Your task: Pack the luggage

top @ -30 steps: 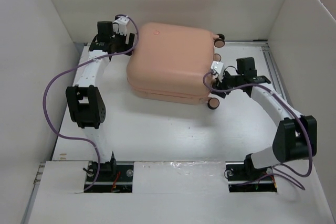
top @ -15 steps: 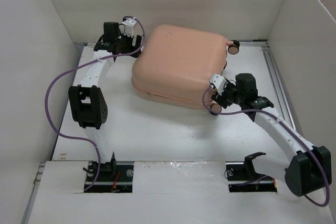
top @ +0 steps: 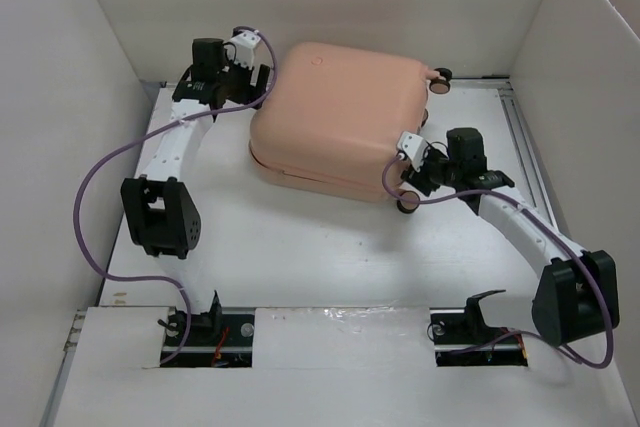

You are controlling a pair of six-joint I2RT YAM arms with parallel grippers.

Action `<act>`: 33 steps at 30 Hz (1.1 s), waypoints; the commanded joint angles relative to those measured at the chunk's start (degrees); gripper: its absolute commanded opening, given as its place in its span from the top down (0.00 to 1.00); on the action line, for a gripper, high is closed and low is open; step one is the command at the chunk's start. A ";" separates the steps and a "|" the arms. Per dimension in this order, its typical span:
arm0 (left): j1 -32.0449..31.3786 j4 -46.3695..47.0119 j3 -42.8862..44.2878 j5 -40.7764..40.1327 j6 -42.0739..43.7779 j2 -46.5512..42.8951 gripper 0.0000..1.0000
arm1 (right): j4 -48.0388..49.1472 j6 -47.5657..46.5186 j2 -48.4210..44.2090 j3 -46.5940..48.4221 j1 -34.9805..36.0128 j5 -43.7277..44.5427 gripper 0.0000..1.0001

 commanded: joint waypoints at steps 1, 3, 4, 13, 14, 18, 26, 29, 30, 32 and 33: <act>-0.81 1.45 -1.73 -0.12 2.54 -5.55 0.23 | 15.18 1.68 -0.06 4.06 0.04 0.58 0.73; -1.43 1.45 -1.74 -0.64 4.38 -6.18 0.23 | 15.18 2.72 -0.06 4.06 -1.27 0.58 0.54; -1.95 0.67 -0.87 -0.64 5.17 -6.18 0.23 | 15.18 3.86 -0.59 3.53 -3.54 0.06 0.42; -13.53 -7.50 6.77 4.70 22.22 -5.57 0.19 | 18.35 22.85 -16.21 -7.97 -18.94 -4.17 0.23; -14.95 -8.30 9.05 5.85 24.32 -5.56 0.18 | 18.35 23.99 -18.50 -9.46 -19.99 -3.47 0.21; -22.86 -11.90 13.71 8.94 28.72 -3.64 0.14 | 18.35 30.41 -30.28 -17.20 -21.75 -2.85 0.15; -37.54 -11.30 19.62 8.07 31.46 2.87 0.02 | 18.27 47.17 -39.53 -23.80 -23.51 4.79 0.14; -42.73 -11.30 22.68 5.25 32.78 7.35 0.01 | 16.42 51.41 -37.95 -24.41 -24.04 6.99 0.15; -43.78 -12.78 23.74 5.25 32.78 9.88 0.01 | 16.41 52.99 -36.90 -25.20 -24.04 6.99 0.15; -46.07 -13.49 27.68 5.25 32.78 12.53 0.01 | 16.41 53.71 -36.02 -25.99 -24.04 5.95 0.15; -46.60 -13.49 29.27 5.25 32.17 13.85 0.01 | 16.41 54.32 -35.14 -26.00 -24.04 5.42 0.15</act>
